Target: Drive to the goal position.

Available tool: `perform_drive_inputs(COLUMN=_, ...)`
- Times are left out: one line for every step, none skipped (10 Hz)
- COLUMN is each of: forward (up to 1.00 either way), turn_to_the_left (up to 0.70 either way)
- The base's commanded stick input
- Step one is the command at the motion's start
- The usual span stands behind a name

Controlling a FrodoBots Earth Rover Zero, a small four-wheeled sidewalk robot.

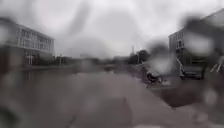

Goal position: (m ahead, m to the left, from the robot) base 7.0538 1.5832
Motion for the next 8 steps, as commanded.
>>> perform_drive_inputs(forward=1.0, turn_to_the_left=0.0)
perform_drive_inputs(forward=1.0, turn_to_the_left=0.0)
perform_drive_inputs(forward=1.0, turn_to_the_left=0.0)
perform_drive_inputs(forward=1.0, turn_to_the_left=-0.1)
perform_drive_inputs(forward=1.0, turn_to_the_left=-0.39)
perform_drive_inputs(forward=1.0, turn_to_the_left=-0.36)
perform_drive_inputs(forward=1.0, turn_to_the_left=-0.11)
perform_drive_inputs(forward=1.0, turn_to_the_left=0.0)
